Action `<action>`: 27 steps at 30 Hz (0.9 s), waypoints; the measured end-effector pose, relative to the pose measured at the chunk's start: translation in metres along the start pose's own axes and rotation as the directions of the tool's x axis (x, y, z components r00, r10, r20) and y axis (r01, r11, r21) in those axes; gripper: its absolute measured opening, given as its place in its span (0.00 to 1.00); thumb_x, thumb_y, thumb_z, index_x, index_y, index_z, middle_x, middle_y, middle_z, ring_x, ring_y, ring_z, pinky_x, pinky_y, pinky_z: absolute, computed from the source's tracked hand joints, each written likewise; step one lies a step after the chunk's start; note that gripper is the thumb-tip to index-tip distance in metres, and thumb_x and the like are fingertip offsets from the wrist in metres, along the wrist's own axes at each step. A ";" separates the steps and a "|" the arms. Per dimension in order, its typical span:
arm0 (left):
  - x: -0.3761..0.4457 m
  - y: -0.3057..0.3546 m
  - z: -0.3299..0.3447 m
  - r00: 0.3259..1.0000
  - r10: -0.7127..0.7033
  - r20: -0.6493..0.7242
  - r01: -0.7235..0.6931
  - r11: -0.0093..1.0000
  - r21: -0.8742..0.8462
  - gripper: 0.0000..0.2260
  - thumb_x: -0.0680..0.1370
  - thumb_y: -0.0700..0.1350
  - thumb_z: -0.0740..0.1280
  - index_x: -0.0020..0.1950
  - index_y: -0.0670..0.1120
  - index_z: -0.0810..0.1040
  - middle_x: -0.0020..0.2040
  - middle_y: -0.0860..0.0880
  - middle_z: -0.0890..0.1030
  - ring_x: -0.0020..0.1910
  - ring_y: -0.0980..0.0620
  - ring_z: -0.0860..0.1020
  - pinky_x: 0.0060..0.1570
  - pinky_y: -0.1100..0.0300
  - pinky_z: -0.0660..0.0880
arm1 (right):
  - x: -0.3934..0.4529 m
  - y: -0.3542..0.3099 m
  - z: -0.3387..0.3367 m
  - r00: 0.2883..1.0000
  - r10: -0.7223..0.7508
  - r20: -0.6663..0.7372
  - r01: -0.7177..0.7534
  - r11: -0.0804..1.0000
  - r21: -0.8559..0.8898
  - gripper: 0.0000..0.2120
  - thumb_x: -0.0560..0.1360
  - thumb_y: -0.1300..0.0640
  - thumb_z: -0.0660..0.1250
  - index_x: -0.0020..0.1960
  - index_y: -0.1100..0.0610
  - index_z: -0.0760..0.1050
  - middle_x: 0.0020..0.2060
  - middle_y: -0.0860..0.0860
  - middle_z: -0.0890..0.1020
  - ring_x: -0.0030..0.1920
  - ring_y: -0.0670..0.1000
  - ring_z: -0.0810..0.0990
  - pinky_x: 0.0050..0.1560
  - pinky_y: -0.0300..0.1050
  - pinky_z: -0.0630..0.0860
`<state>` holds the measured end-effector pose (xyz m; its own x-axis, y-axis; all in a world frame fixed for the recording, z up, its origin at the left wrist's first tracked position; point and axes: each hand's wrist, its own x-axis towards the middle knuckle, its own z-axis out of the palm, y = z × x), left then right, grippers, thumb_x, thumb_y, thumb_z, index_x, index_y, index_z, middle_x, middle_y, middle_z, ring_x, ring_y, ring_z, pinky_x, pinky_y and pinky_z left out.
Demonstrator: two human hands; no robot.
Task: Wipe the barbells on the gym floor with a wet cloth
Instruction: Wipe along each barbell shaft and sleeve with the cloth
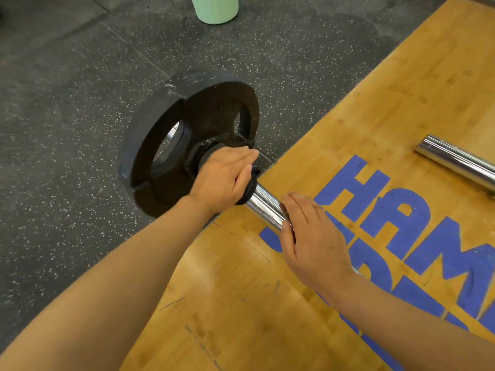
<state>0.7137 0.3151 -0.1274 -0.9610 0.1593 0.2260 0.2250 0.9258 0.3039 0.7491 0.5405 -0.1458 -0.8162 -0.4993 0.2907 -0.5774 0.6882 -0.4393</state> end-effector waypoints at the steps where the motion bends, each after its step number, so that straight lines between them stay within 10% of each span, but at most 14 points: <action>1: -0.005 0.007 0.004 1.000 0.012 -0.027 -0.013 1.000 -0.012 0.19 0.82 0.45 0.54 0.66 0.38 0.77 0.62 0.43 0.81 0.65 0.46 0.76 0.68 0.54 0.66 | 0.000 0.000 0.000 1.000 -0.002 -0.002 0.002 1.000 -0.005 0.21 0.80 0.56 0.55 0.67 0.64 0.74 0.62 0.58 0.79 0.62 0.59 0.78 0.61 0.55 0.78; 21: -0.013 0.021 0.020 0.970 0.203 -0.133 -0.213 0.975 -0.065 0.18 0.83 0.44 0.56 0.65 0.37 0.78 0.62 0.42 0.80 0.63 0.46 0.78 0.66 0.51 0.71 | 0.001 0.000 0.002 1.000 0.000 -0.029 -0.001 1.000 -0.013 0.20 0.80 0.56 0.56 0.67 0.64 0.75 0.62 0.58 0.79 0.62 0.59 0.78 0.59 0.54 0.79; 27: -0.001 0.003 0.018 0.978 0.020 -0.206 -0.019 1.000 0.006 0.18 0.82 0.42 0.56 0.63 0.35 0.79 0.60 0.40 0.81 0.61 0.44 0.78 0.67 0.55 0.67 | 0.002 0.002 0.000 1.000 0.015 -0.026 -0.015 1.000 -0.013 0.20 0.79 0.56 0.56 0.67 0.64 0.74 0.62 0.57 0.79 0.61 0.57 0.78 0.59 0.50 0.79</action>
<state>0.7123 0.3236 -0.1433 -0.9025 0.1040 0.4179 0.2426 0.9246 0.2938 0.7464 0.5408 -0.1458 -0.8249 -0.4753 0.3061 -0.5653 0.7022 -0.4329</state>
